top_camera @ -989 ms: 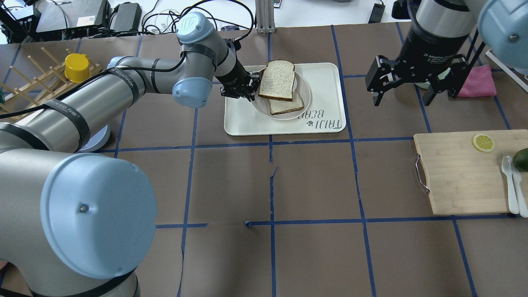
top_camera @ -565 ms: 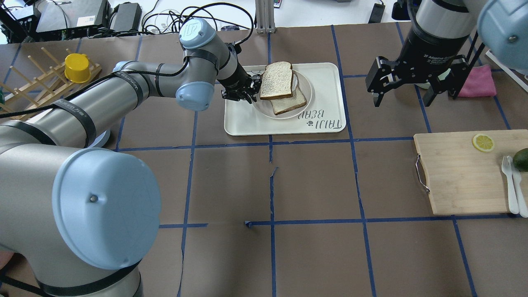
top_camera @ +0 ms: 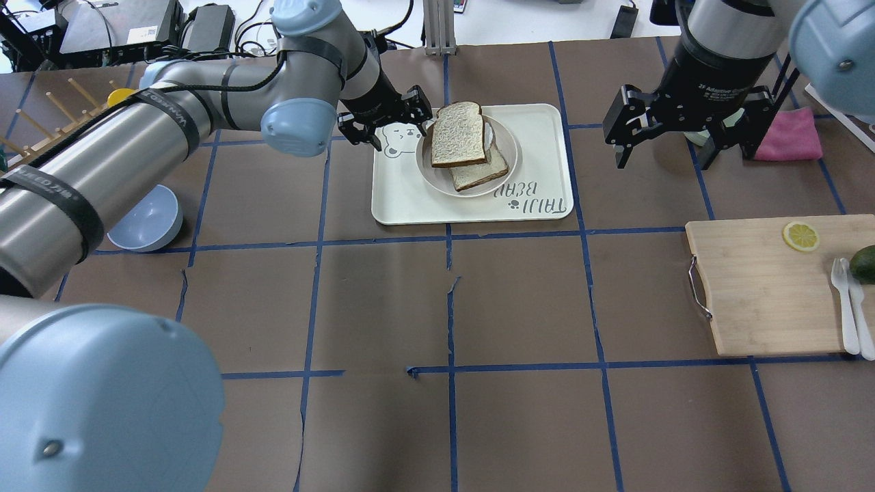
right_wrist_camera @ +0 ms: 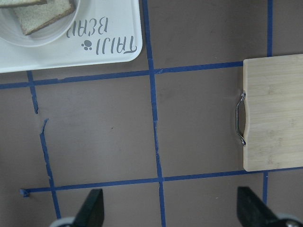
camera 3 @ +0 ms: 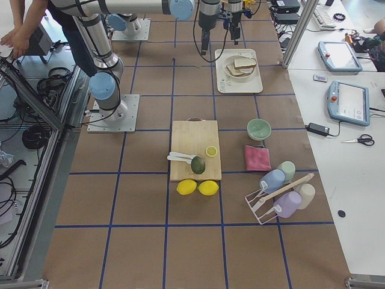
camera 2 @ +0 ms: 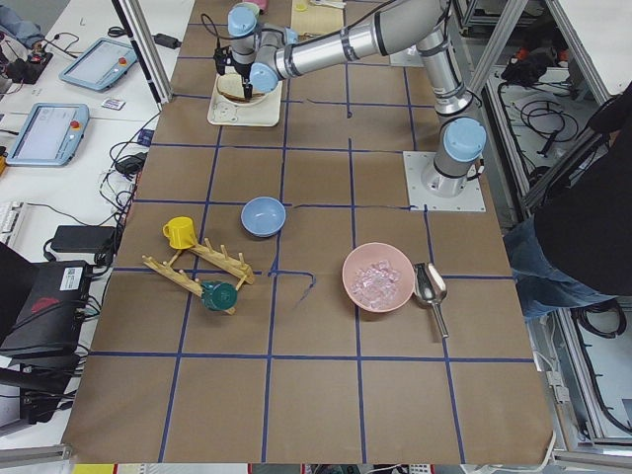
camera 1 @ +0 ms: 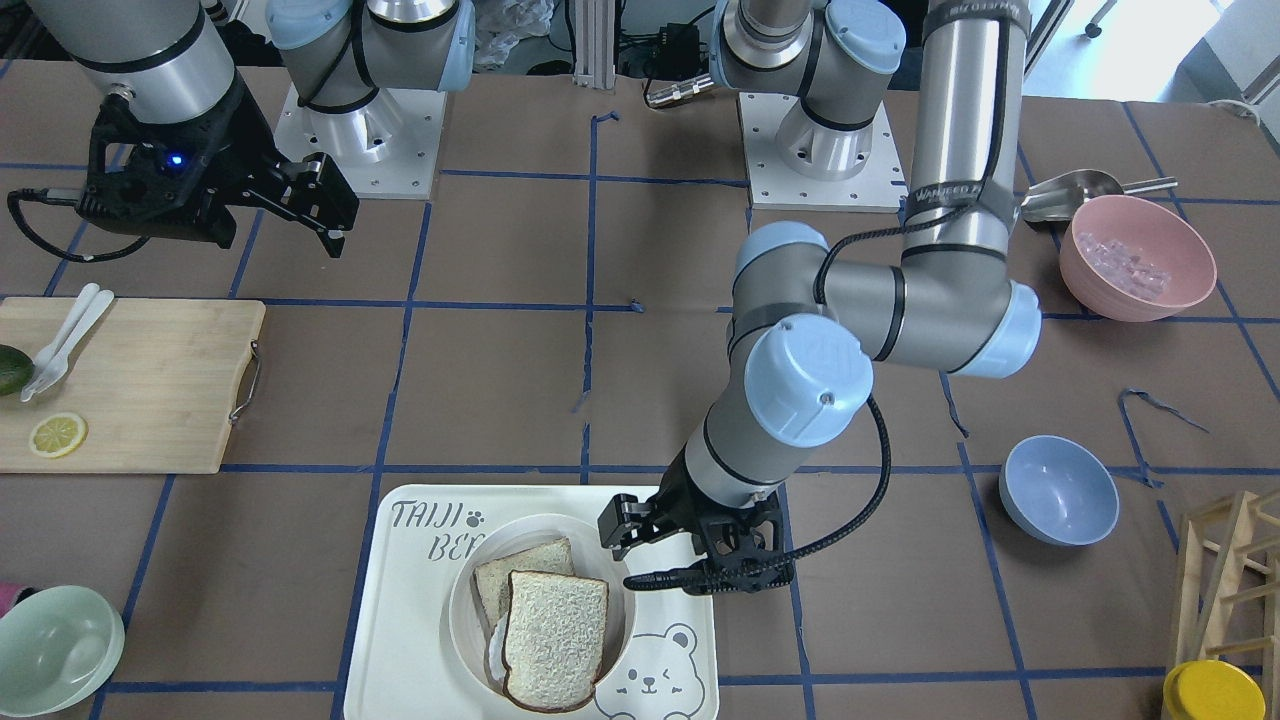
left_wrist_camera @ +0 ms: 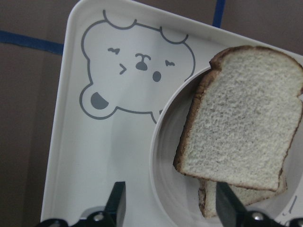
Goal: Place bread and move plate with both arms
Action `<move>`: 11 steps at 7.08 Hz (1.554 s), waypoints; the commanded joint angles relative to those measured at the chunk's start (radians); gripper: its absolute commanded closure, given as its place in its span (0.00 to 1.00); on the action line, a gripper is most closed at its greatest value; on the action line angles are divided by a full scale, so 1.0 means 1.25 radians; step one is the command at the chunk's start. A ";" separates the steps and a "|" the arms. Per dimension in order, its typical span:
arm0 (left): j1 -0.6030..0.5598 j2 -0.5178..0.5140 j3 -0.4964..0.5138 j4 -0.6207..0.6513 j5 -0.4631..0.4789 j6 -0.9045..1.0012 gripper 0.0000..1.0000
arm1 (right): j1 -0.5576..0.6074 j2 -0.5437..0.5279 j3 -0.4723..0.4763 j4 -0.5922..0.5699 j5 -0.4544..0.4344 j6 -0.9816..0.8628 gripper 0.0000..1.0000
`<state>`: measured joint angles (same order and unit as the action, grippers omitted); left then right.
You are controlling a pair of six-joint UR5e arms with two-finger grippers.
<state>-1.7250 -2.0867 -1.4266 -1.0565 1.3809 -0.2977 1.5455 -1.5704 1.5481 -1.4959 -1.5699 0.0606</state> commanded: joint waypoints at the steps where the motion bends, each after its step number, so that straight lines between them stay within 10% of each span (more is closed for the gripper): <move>1: 0.007 0.138 0.020 -0.156 0.155 0.168 0.00 | 0.001 -0.002 -0.001 -0.005 0.003 0.005 0.00; 4: 0.081 0.351 0.007 -0.437 0.221 0.270 0.00 | -0.003 0.000 0.001 0.006 0.051 0.004 0.00; 11: 0.120 0.422 -0.086 -0.332 0.137 0.300 0.00 | -0.002 -0.010 0.005 0.004 0.040 0.005 0.00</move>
<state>-1.5752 -1.5625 -1.5334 -1.4619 1.5523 0.0822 1.5432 -1.5830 1.5534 -1.4903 -1.5204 0.0675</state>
